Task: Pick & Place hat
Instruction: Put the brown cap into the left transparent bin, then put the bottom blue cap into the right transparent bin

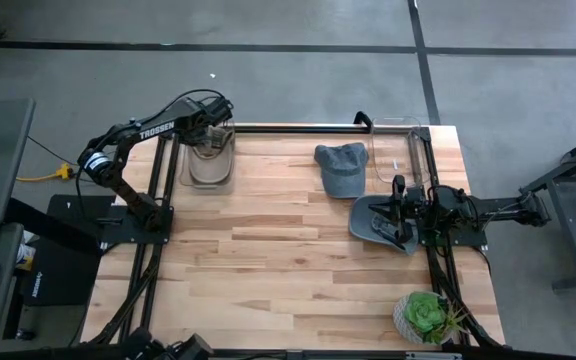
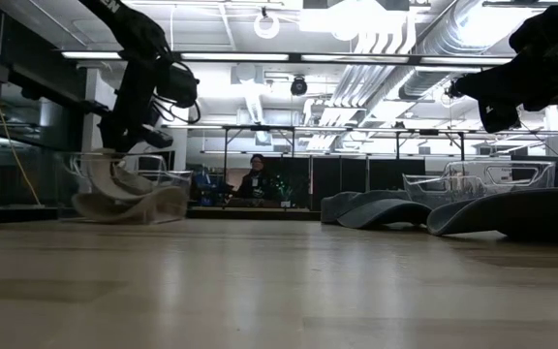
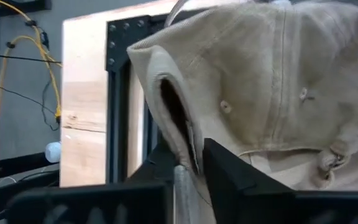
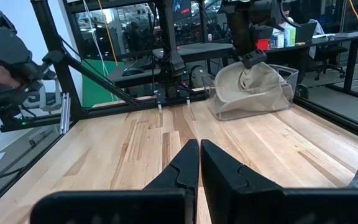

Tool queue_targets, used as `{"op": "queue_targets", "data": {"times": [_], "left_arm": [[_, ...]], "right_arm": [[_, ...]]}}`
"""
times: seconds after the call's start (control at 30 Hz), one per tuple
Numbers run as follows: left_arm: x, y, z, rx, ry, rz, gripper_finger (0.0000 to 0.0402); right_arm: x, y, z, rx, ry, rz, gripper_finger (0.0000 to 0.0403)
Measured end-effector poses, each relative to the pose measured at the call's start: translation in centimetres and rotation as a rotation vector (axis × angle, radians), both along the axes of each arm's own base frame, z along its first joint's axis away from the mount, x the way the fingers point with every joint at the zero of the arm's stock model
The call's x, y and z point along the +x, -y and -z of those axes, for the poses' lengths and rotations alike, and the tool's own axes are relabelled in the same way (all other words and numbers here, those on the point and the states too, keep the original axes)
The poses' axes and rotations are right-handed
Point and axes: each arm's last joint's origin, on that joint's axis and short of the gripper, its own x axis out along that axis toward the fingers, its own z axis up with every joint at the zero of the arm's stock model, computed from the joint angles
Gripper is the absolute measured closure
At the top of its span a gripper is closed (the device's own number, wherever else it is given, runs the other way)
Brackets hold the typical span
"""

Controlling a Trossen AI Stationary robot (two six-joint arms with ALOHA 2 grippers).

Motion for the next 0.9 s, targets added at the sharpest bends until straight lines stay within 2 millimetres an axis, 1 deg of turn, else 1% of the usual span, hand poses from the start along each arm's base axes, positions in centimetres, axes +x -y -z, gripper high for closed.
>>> {"op": "queue_targets", "data": {"times": [0.27,0.4,0.5,0.77,0.83,0.9], "left_arm": [[0.0,0.1,0.0,-0.033,0.004,0.035,0.0251],[0.0,0.1,-0.5,-0.052,-0.001,0.042,0.0221],[0.1,0.0,-1.2,-0.046,0.003,0.041,0.0214],[0.3,-0.2,-3.9,0.003,0.028,-0.013,0.0213],[0.2,-0.2,-4.3,0.023,0.017,-0.034,0.0217],[0.1,-0.2,-4.5,0.036,0.015,-0.051,0.023]], "right_arm": [[0.0,0.0,0.0,0.0,0.0,0.0,0.0391],[0.0,0.0,0.0,0.0,0.0,0.0,0.0391],[0.0,0.0,0.0,0.0,0.0,0.0,0.0391],[0.0,0.0,0.0,0.0,0.0,0.0,0.0391],[0.0,0.0,0.0,0.0,0.0,0.0,0.0391],[0.0,0.0,0.0,0.0,0.0,0.0,0.0391]]}}
